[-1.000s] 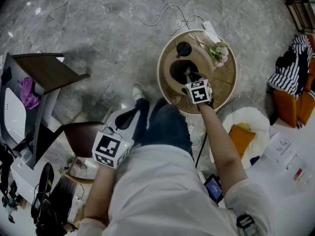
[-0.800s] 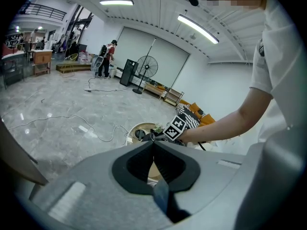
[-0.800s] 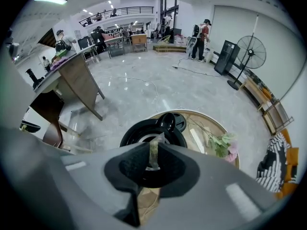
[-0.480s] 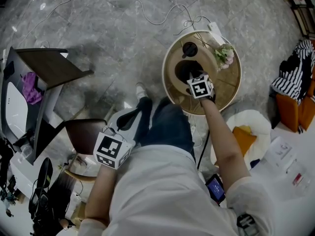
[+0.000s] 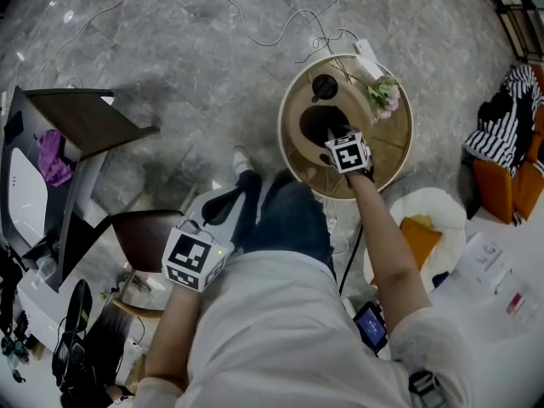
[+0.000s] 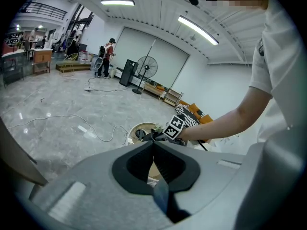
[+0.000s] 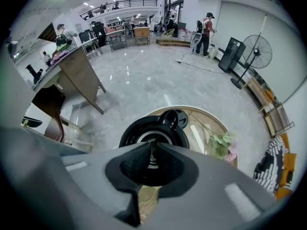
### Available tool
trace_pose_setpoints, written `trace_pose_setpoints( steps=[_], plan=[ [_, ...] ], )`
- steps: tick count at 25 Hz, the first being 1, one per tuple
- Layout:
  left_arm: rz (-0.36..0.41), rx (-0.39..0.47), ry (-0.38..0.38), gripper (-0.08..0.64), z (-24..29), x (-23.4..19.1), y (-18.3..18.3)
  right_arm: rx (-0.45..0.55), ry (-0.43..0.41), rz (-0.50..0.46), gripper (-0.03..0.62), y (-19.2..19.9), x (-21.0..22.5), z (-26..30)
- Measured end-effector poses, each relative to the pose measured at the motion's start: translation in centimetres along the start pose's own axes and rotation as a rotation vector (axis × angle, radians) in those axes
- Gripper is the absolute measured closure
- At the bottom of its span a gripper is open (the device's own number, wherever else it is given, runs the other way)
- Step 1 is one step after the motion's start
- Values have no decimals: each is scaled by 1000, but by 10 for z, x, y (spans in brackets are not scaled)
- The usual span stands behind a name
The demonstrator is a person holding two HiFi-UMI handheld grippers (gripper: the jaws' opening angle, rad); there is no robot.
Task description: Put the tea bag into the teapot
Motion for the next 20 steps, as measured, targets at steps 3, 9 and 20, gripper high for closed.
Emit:
trace_pose_setpoints(
  steps=[3,9,20],
  plan=[
    [12,10,15,552,0,-3,-3,23,11,23,551,3,-4,-11],
    [53,31,56,552,7,-1,-20,133,23,69,551,3,-16,-46],
    [100,100,146,552,38,30,-74,390,11,79,589,-14,-50,-158]
  ],
)
Point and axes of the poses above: the fingertips, and each gripper's own axes: z forward along the fingers, x to its right, y out of its underside, the point moved 9 cm from there along -z, backward along the fingers, and after that the axes turned 14 degrees about -y, right-handed, at the moved point
